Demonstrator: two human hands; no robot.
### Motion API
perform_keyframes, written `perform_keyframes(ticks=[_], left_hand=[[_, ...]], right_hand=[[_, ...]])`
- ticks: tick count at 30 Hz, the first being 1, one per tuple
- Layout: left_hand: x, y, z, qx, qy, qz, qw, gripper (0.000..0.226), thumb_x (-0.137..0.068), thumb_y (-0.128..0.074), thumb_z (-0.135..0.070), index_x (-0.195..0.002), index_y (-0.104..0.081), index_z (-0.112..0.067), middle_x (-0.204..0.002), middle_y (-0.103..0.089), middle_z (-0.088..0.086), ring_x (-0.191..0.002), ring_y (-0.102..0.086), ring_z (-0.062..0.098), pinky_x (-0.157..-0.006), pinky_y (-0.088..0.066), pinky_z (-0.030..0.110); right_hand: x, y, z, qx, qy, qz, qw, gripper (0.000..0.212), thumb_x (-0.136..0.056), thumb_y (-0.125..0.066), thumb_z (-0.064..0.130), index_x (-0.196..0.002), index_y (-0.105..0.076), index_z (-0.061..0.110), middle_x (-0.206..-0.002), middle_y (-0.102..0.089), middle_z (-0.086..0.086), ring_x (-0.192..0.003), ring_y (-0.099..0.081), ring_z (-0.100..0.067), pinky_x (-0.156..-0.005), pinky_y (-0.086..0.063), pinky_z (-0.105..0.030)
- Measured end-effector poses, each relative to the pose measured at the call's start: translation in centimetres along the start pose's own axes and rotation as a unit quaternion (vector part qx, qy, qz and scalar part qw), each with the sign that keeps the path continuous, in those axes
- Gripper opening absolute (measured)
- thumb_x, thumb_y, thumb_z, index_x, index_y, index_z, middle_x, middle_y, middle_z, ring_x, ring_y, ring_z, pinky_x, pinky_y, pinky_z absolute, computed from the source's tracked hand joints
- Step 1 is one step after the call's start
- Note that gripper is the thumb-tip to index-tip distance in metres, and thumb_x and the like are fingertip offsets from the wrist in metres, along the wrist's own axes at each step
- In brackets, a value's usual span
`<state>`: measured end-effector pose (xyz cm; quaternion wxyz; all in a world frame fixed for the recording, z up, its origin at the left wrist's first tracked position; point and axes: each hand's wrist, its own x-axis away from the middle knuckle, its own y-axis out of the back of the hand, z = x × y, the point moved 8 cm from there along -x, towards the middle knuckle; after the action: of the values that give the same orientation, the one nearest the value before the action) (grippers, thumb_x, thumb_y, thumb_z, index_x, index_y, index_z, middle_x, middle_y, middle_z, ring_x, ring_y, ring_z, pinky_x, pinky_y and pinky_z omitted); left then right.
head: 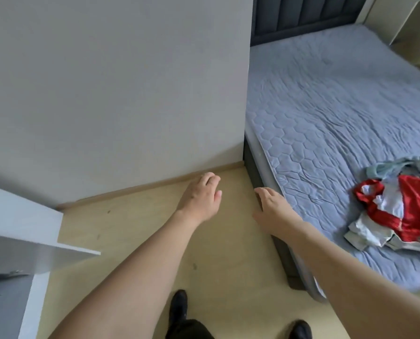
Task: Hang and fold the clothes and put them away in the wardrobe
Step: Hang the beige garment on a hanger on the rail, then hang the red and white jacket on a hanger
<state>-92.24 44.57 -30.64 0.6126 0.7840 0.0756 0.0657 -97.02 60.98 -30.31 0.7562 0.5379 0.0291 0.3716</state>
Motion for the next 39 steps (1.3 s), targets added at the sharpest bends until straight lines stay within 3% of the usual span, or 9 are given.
perform_keyframes(ticks=[6,15,21,26,32,39], left_hand=[[-0.1,-1.4,-7.5,0.004,0.08,-0.006,0.997,0.037,-0.09,-0.053,-0.025,-0.122,-0.056,-0.006,-0.125,-0.054,0.011,-0.112,-0.054,0.033,-0.099,-0.042,0.041],[0.6,-5.4,-10.2,-0.006,0.188,0.022,0.982,0.037,-0.093,-0.051,-0.027,-0.125,-0.053,-0.009,-0.128,-0.052,0.01,-0.115,-0.051,0.032,-0.1,-0.04,0.04],[-1.1,-8.9,-18.3,0.008,0.247,0.017,0.969,0.036,-0.092,-0.055,-0.024,-0.123,-0.055,-0.007,-0.127,-0.053,0.012,-0.113,-0.052,0.034,-0.098,-0.041,0.04],[-2.2,-13.0,-27.9,0.02,0.277,0.043,0.96,0.035,-0.09,-0.05,-0.023,-0.119,-0.057,-0.006,-0.126,-0.054,0.012,-0.113,-0.053,0.034,-0.096,-0.043,0.04],[-4.5,-15.7,-36.0,0.033,0.308,0.034,0.95,0.031,-0.09,-0.055,-0.021,-0.117,-0.058,-0.006,-0.122,-0.056,0.013,-0.11,-0.054,0.036,-0.095,-0.044,0.04],[-10.9,-23.3,-45.7,0.082,0.312,0.077,0.943,0.026,-0.09,-0.053,-0.021,-0.113,-0.058,-0.009,-0.12,-0.056,0.01,-0.107,-0.055,0.034,-0.09,-0.044,0.038]], right_hand=[[0.7,2.2,-7.4,0.013,0.041,0.074,0.996,0.056,-0.09,-0.048,0.018,-0.143,-0.032,0.009,-0.146,-0.036,-0.007,-0.134,-0.034,-0.024,-0.109,-0.025,-0.028],[0.0,3.0,-13.0,0.023,0.084,0.134,0.987,0.059,-0.09,-0.047,0.018,-0.145,-0.028,0.012,-0.147,-0.034,-0.006,-0.135,-0.031,-0.025,-0.109,-0.024,-0.029],[-0.7,6.2,-23.5,0.029,0.094,0.147,0.984,0.051,-0.089,-0.048,0.017,-0.138,-0.037,0.011,-0.143,-0.038,-0.008,-0.131,-0.036,-0.029,-0.106,-0.028,-0.032],[0.1,9.6,-33.7,0.057,0.124,0.169,0.976,0.057,-0.091,-0.048,0.019,-0.145,-0.029,0.014,-0.148,-0.033,-0.006,-0.133,-0.033,-0.028,-0.108,-0.025,-0.032],[0.6,13.8,-44.7,0.068,0.097,0.17,0.978,0.058,-0.089,-0.052,0.021,-0.143,-0.032,0.015,-0.148,-0.034,-0.007,-0.134,-0.035,-0.029,-0.11,-0.027,-0.035],[-1.1,16.3,-58.4,0.069,0.064,0.15,0.984,0.054,-0.084,-0.052,0.017,-0.137,-0.04,0.012,-0.142,-0.041,-0.008,-0.129,-0.039,-0.03,-0.108,-0.031,-0.035]])
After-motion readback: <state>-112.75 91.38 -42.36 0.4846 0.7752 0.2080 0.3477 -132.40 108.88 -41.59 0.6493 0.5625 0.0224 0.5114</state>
